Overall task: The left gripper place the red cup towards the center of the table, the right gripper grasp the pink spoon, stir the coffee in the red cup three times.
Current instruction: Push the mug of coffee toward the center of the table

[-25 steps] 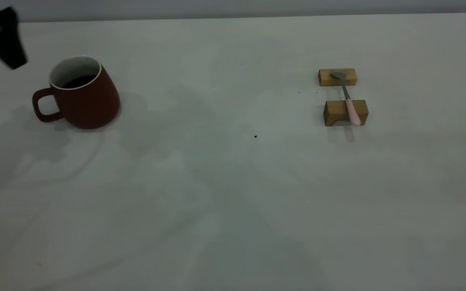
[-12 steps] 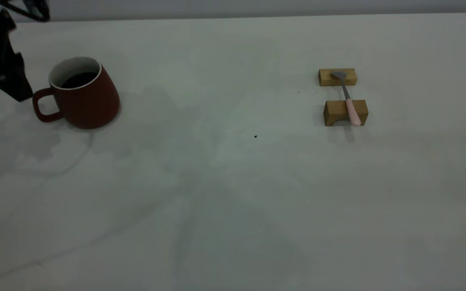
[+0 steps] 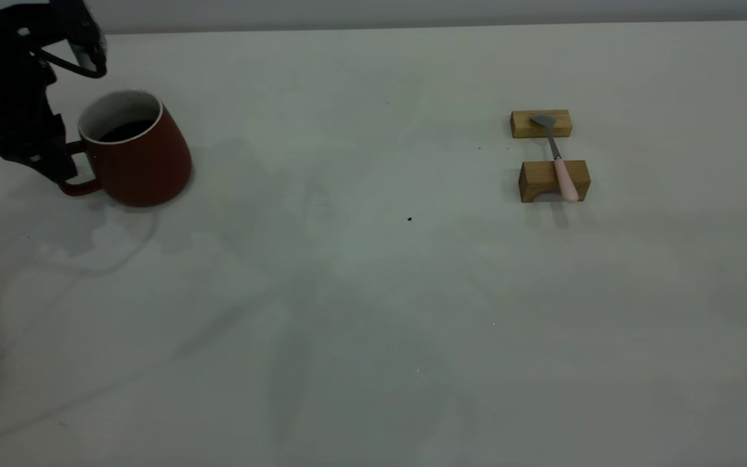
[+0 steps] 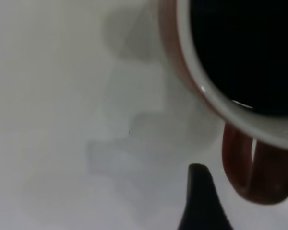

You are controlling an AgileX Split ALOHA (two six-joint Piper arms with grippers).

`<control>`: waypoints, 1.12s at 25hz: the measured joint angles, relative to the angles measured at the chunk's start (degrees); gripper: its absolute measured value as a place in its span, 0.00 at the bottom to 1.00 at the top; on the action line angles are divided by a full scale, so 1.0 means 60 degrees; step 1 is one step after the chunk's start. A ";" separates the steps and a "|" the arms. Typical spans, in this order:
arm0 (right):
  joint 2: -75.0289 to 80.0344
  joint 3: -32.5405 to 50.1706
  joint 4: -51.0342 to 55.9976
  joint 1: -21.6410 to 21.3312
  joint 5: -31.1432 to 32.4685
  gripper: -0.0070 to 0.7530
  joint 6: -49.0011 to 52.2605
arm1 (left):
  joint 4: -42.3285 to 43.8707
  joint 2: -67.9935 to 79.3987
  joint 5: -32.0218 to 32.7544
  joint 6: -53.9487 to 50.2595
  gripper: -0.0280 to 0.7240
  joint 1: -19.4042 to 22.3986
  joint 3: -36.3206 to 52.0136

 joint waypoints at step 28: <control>0.0000 0.0000 0.0000 0.0000 0.0000 0.49 0.0000 | 0.0114 0.0050 0.0121 -0.0076 0.32 -0.2189 -0.0061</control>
